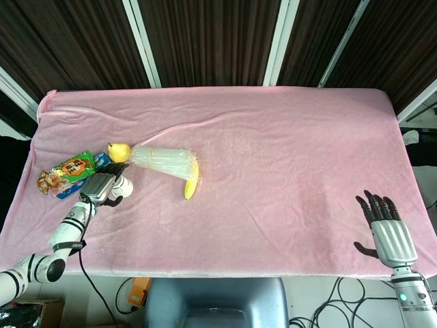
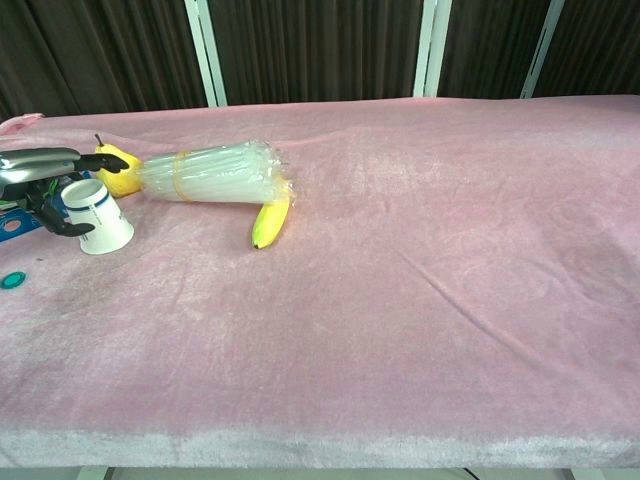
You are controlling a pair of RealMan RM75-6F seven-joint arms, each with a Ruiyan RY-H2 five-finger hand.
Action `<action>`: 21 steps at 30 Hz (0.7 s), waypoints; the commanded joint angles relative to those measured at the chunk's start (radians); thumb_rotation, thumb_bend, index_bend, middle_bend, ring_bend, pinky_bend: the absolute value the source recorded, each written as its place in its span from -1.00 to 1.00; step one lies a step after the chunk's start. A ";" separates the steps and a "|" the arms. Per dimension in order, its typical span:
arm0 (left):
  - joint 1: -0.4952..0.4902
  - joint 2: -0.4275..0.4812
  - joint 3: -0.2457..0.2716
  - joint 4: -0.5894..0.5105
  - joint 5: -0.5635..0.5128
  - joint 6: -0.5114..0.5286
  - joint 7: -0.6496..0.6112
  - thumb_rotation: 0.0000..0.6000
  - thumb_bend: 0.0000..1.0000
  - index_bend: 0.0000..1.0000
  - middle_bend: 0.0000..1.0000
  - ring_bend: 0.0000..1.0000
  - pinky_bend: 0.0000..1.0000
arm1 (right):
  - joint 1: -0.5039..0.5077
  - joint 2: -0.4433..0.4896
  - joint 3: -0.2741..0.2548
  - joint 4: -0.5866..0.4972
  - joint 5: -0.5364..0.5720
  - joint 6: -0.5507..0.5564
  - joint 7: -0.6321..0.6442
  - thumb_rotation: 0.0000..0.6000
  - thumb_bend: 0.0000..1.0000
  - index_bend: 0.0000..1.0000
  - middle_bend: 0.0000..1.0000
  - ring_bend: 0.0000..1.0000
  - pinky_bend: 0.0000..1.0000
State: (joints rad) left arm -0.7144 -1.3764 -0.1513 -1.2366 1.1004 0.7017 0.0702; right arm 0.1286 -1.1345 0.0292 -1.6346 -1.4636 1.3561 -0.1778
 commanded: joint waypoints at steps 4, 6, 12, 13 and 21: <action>-0.006 -0.013 0.004 0.010 -0.007 -0.004 0.002 1.00 -0.24 -0.78 -0.82 -0.93 -0.67 | -0.007 0.007 -0.002 -0.001 -0.004 0.013 0.009 1.00 -0.49 -1.00 -1.00 -1.00 -0.89; -0.008 -0.018 0.007 0.017 -0.005 -0.005 0.002 1.00 -0.24 -0.75 -0.79 -0.91 -0.65 | -0.009 0.009 -0.002 -0.001 -0.005 0.016 0.013 1.00 -0.49 -1.00 -1.00 -1.00 -0.89; -0.010 -0.039 0.007 0.048 -0.002 0.007 -0.001 1.00 -0.21 -0.51 -0.56 -0.75 -0.43 | -0.006 0.012 -0.003 0.002 -0.006 0.011 0.020 1.00 -0.50 -1.00 -1.00 -1.00 -0.89; -0.011 -0.047 0.004 0.057 -0.002 0.017 0.001 1.00 -0.19 -0.41 -0.45 -0.65 -0.31 | -0.006 0.014 -0.003 0.003 -0.005 0.010 0.021 1.00 -0.50 -1.00 -1.00 -1.00 -0.89; -0.004 -0.088 0.000 0.090 -0.002 0.081 0.043 1.00 -0.11 0.06 0.04 -0.16 0.21 | -0.013 0.024 -0.008 0.000 -0.013 0.018 0.032 1.00 -0.49 -1.00 -1.00 -1.00 -0.89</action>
State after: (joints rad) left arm -0.7204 -1.4605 -0.1502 -1.1455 1.0980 0.7786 0.1105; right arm 0.1160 -1.1103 0.0213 -1.6347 -1.4763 1.3745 -0.1460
